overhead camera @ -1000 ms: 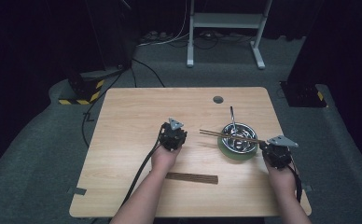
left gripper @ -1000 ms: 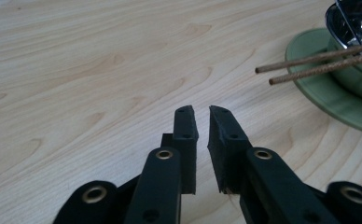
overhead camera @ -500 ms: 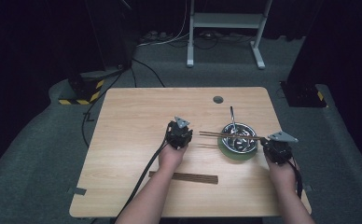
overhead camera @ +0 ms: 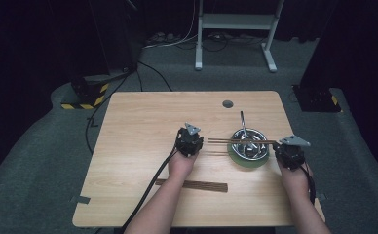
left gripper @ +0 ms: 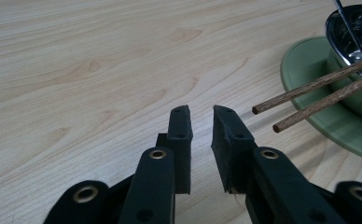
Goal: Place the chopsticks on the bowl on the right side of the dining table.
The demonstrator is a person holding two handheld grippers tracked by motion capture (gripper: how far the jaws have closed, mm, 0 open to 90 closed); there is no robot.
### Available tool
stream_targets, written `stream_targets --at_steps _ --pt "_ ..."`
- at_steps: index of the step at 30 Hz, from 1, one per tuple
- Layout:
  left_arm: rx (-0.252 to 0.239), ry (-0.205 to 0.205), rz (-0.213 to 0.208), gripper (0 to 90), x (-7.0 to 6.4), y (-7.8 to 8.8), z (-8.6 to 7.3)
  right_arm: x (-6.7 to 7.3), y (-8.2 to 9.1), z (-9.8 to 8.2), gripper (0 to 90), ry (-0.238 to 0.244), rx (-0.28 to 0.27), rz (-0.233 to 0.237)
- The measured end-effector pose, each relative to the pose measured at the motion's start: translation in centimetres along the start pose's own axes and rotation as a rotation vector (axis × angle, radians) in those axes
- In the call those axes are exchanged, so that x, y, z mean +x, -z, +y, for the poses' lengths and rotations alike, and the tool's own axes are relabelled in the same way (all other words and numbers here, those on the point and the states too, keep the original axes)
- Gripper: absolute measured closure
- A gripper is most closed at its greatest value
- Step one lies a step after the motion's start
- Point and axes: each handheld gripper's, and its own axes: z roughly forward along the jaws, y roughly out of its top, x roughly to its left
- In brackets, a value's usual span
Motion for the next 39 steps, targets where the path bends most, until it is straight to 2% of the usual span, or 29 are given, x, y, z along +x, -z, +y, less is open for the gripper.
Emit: stream_targets --at_steps 6,9,11,12,13,15,17,20,25,28,31,39 --pt "0.003 -0.007 -0.021 75.2 -0.4 0.7 -0.1 -0.1 0.9 -0.1 87.5 -0.011 -0.016 -0.007" --pt "-0.014 -0.005 -0.017 75.0 -0.8 1.1 -0.2 -0.6 1.4 -0.4 88.8 -0.008 -0.021 -0.038" --pt "-0.007 -0.022 -0.019 75.2 -1.0 1.1 -0.4 -1.0 1.5 -0.6 88.8 -0.023 -0.026 -0.056" --pt "-0.011 -0.015 -0.023 75.3 -1.1 1.1 -0.5 -1.2 1.4 -0.7 88.8 -0.036 -0.025 -0.066" --pt "-0.004 -0.027 -0.024 75.3 -1.1 1.1 -0.6 -1.5 1.4 -0.8 88.8 -0.028 -0.023 -0.071" --pt "-0.004 -0.027 -0.023 75.3 -1.3 1.0 -0.8 -1.8 1.3 -0.8 88.8 -0.06 -0.021 -0.062" --pt "-0.008 -0.019 -0.024 75.3 -1.4 0.8 -0.9 -1.7 1.0 -0.7 88.7 -0.063 -0.014 -0.055" --pt "0.004 -0.02 -0.022 75.3 -1.5 0.8 -1.2 -1.5 0.4 -0.6 88.5 -0.047 -0.004 -0.052" --pt "0.014 -0.026 -0.025 75.1 -1.6 0.7 -1.4 -1.5 -0.4 -0.7 88.5 -0.058 0.012 -0.051" --pt "0.016 -0.027 -0.026 75.1 -1.5 0.7 -1.4 -1.4 -0.5 -0.7 88.4 -0.044 0.006 -0.047" --pt "0.011 -0.012 -0.027 75.2 -1.6 0.5 -1.5 -1.3 -0.4 -0.5 88.4 -0.054 0.003 -0.048" --pt "0.009 -0.015 -0.03 76.2 -1.6 0.4 -1.5 -1.3 -0.4 -0.5 88.4 -0.053 0.0 -0.045"
